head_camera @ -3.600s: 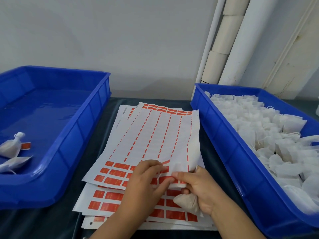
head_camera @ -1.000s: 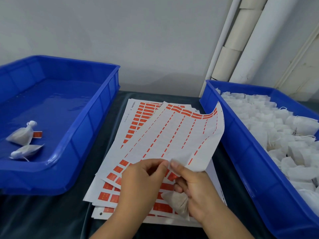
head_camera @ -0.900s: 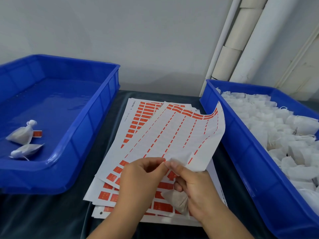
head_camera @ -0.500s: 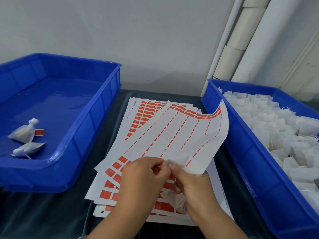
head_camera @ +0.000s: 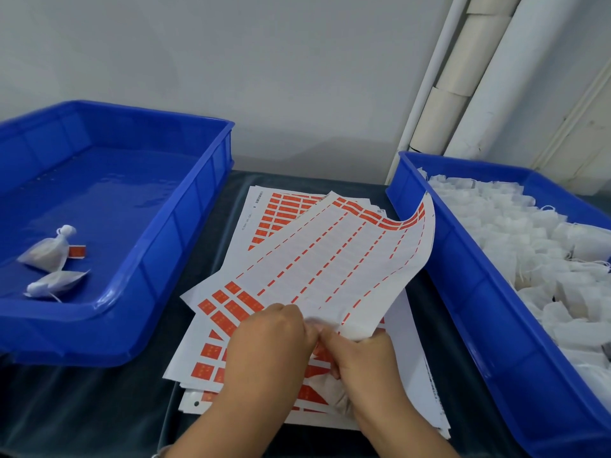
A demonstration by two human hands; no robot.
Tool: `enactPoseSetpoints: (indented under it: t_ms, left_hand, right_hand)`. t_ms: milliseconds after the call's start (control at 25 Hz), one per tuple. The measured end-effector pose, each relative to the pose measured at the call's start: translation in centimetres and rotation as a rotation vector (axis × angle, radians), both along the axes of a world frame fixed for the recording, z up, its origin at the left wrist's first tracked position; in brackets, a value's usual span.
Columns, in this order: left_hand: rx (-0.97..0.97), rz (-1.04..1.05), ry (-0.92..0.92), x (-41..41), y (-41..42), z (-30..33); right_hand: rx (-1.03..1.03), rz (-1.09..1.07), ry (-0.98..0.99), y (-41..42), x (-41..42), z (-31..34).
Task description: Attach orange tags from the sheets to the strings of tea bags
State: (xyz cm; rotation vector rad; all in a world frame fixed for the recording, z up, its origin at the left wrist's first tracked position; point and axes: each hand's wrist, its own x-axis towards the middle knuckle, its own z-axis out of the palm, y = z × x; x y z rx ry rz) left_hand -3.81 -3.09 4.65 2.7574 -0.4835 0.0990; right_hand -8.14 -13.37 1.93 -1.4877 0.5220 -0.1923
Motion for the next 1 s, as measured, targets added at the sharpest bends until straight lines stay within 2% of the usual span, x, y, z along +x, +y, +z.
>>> enactPoseSetpoints:
  t_ms: [160, 280, 400, 520, 680, 840, 1000]
  left_hand:
    - [0.006, 0.097, 0.144, 1.3, 1.0, 0.8]
    - [-0.205, 0.199, 0.153, 2.2, 3.3, 0.9]
    - [-0.337, 0.081, 0.184, 1.2, 3.9, 0.5]
    - [-0.330, -0.006, 0.159, 0.2, 3.2, 0.1]
    - [-0.307, 0.012, 0.099, 0.2, 2.7, -0.1]
    - [-0.191, 0.015, 0.034, 0.2, 2.1, -0.2]
    - [-0.050, 0.032, 0.093, 0.6, 1.4, -0.1]
  right_hand:
    - [-0.007, -0.004, 0.023, 0.2, -0.3, 0.1]
    - [0.053, 0.020, 0.056, -0.1, -0.8, 0.5]
    - [0.053, 0.015, 0.073, -0.1, -0.9, 0.7]
    - [0.010, -0.008, 0.071, 0.2, -0.8, 0.9]
    - [0.005, 0.020, 0.019, 0.2, -0.9, 1.1]
    - [-0.005, 0.034, 0.031, 0.3, -1.0, 1.0]
    - [-0.010, 0.059, 0.082, 0.4, -1.1, 0.8]
